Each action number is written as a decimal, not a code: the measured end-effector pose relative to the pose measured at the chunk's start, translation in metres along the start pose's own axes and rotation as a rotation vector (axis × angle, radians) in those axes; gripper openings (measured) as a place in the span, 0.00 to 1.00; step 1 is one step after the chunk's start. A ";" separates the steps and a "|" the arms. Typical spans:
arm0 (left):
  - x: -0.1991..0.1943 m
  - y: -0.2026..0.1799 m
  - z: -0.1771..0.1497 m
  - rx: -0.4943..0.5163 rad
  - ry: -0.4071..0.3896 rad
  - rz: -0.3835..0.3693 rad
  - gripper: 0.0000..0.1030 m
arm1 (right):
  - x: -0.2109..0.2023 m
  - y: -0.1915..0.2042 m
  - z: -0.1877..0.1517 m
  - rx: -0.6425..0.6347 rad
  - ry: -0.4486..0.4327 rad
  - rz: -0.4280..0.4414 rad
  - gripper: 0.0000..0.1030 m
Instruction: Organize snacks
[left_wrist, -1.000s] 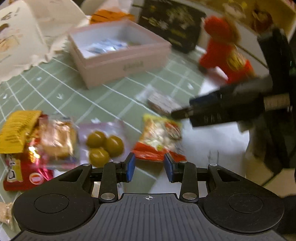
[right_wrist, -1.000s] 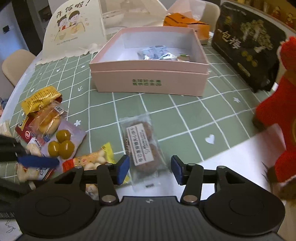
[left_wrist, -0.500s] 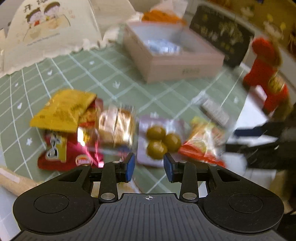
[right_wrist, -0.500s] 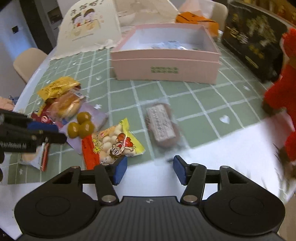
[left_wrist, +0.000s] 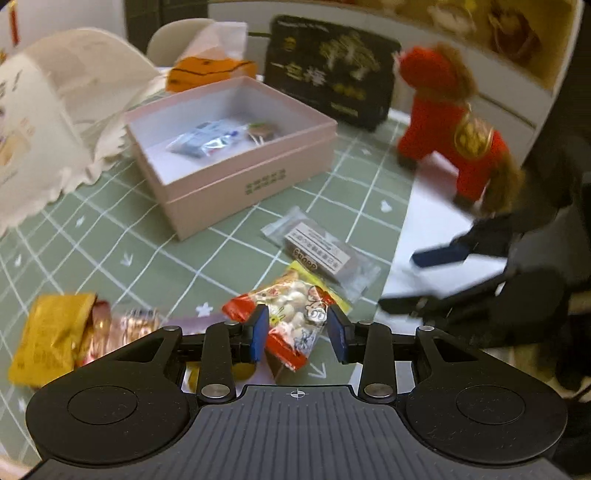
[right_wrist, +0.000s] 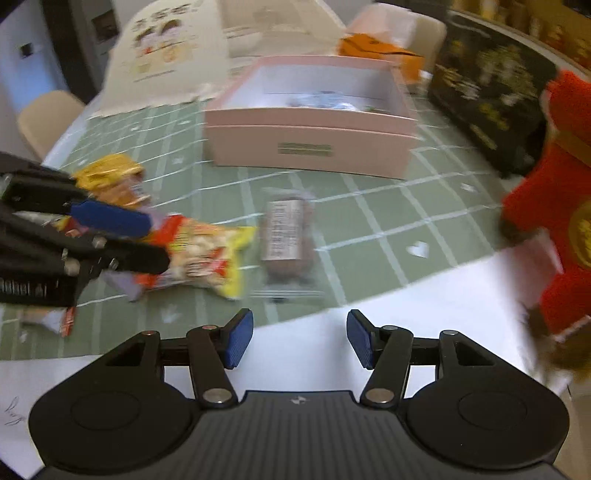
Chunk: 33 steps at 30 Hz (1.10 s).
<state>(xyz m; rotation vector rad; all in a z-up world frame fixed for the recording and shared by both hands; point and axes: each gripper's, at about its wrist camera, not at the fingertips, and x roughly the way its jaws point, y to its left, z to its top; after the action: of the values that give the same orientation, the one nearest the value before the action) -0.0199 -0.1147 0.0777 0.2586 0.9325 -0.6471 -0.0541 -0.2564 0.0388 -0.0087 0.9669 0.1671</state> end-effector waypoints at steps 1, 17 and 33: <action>0.003 0.001 0.001 -0.011 0.003 0.001 0.38 | -0.001 -0.006 0.000 0.020 -0.006 -0.009 0.55; 0.033 0.041 -0.001 -0.261 0.023 -0.154 0.38 | 0.009 0.015 0.006 -0.094 0.017 -0.033 0.56; 0.009 0.057 -0.030 -0.246 0.012 0.081 0.49 | 0.006 -0.009 0.002 -0.007 0.010 -0.103 0.57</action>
<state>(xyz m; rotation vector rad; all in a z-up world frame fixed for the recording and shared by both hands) -0.0005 -0.0596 0.0487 0.0803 0.9975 -0.4516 -0.0479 -0.2643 0.0344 -0.0659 0.9731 0.0753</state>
